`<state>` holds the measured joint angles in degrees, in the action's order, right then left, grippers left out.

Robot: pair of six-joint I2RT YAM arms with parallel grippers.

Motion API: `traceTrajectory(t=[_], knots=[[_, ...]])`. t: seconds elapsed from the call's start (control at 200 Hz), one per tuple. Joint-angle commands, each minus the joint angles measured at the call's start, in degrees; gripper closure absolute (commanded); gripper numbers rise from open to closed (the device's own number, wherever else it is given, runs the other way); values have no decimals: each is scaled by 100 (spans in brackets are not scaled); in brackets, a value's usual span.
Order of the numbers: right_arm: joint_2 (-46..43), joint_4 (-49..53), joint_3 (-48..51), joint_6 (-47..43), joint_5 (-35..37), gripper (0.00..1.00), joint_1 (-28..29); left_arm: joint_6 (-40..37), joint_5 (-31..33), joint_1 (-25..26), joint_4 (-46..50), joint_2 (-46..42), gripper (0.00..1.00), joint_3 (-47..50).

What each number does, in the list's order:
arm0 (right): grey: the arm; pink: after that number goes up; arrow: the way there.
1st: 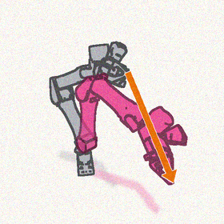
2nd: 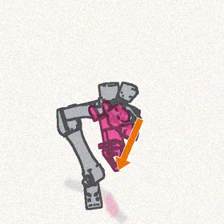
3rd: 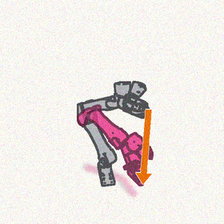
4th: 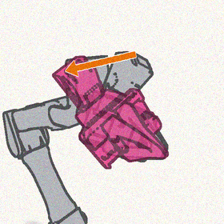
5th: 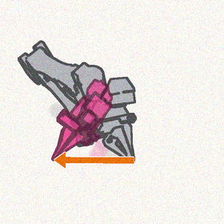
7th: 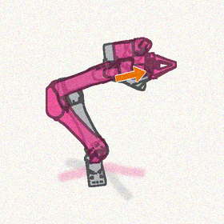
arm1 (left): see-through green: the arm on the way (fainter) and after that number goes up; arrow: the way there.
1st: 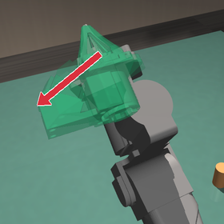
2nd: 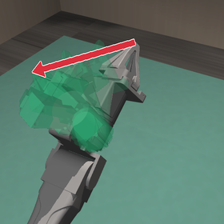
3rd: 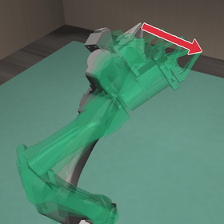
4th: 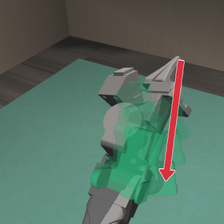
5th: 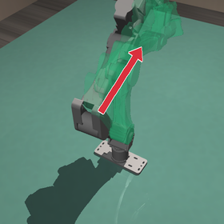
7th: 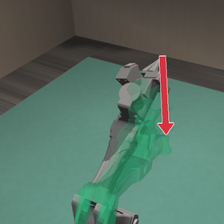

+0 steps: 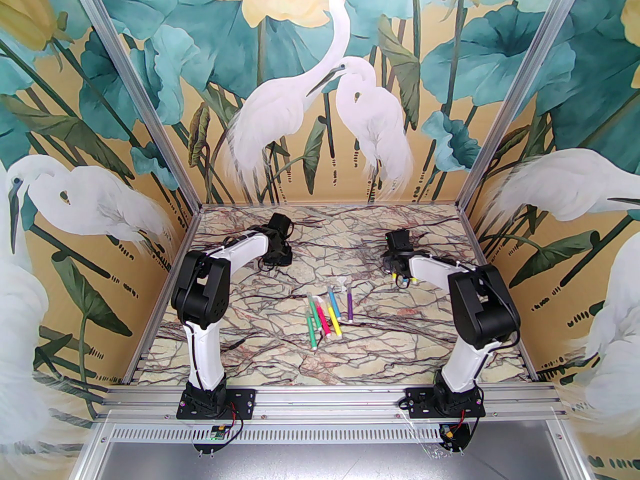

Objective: Open the pen caps

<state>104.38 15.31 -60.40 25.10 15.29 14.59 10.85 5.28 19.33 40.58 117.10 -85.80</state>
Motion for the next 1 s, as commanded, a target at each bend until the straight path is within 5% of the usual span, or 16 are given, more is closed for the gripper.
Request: traceTrajectory(t=[0.0,0.995], knots=[[154,183,-148,167,158,100,-42,-86,211,-43,117,177,100,-163],[497,640,-477,227,238,81,-114,-145,250,-47,143,445,83,-268]])
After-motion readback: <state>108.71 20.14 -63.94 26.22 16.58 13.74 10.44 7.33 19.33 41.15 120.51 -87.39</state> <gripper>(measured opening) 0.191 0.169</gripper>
